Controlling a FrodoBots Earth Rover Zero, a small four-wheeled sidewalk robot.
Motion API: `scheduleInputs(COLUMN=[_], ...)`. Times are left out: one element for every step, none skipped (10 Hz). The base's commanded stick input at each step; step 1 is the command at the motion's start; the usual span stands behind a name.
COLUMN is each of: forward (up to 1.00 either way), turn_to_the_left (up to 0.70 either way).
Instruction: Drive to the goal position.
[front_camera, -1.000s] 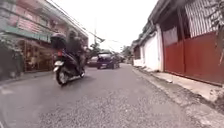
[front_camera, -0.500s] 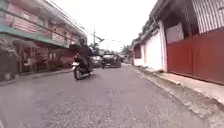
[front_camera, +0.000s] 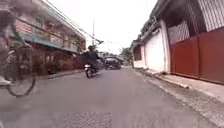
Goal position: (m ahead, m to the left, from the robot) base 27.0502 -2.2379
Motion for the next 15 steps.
scheduleInputs(forward=[0.70, 0.70, 0.70, 0.70, 0.70, 0.70, 0.70, 0.70, 0.70, 0.70, 0.70, 0.70, 0.70, 0.70, 0.70], turn_to_the_left=[0.00, 0.00, 0.00, 0.00, 0.00, 0.00, 0.00, 0.00, 0.00, 0.00, 0.00, 0.00, 0.00, 0.00, 0.00])
